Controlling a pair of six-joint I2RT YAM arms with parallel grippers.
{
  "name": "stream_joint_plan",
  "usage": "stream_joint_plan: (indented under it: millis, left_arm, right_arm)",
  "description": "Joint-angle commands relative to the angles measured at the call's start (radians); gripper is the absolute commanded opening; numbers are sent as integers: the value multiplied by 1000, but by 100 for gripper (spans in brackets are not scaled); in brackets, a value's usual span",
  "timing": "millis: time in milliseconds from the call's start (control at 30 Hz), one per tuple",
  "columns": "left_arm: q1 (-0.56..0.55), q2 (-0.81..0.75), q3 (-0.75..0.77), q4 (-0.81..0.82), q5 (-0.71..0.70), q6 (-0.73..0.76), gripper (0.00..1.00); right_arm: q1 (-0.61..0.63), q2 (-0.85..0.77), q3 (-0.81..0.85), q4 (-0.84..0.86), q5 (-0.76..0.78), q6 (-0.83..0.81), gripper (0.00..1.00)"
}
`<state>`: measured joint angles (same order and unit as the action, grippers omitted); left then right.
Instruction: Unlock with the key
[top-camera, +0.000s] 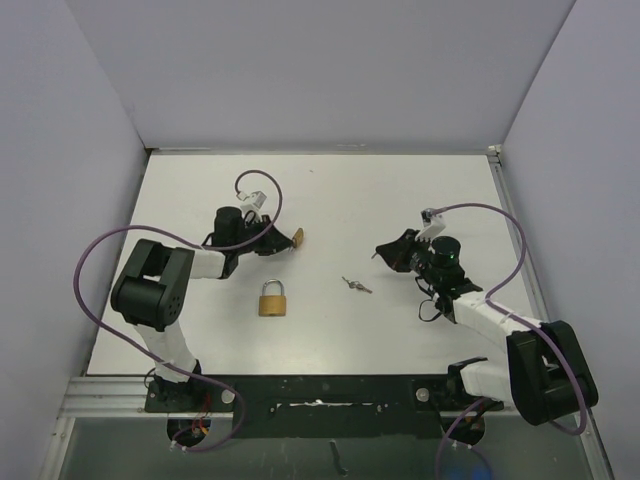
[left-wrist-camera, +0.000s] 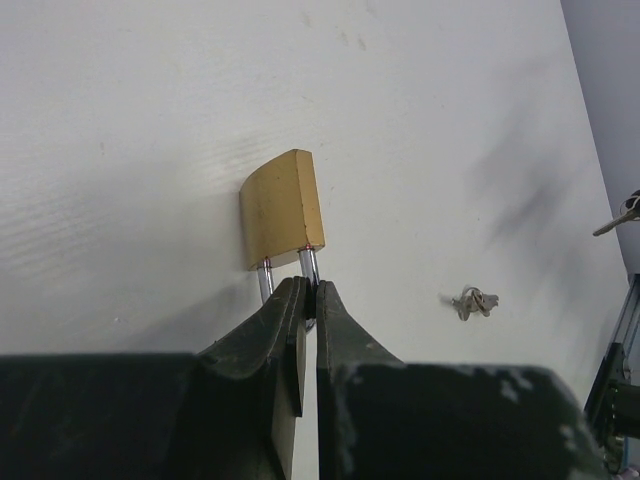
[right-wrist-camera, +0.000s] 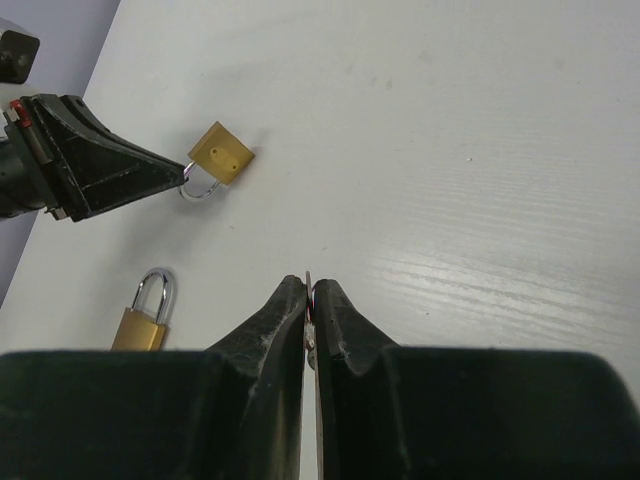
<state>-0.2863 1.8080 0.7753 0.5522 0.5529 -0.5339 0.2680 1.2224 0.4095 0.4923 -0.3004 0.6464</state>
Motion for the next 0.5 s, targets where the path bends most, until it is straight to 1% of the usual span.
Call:
stream_joint_plan:
  millis: [0, 233, 467]
  left_arm:
    - [22, 5, -34, 128, 3, -36, 0]
    - [39, 17, -60, 163, 2, -48, 0]
    - [52, 22, -79, 187, -1, -55, 8]
  right_arm:
    - [-4, -33, 32, 35, -3, -8, 0]
    - [-4, -32, 38, 31, -5, -8, 0]
    - [-4, -30, 38, 28, -5, -10, 0]
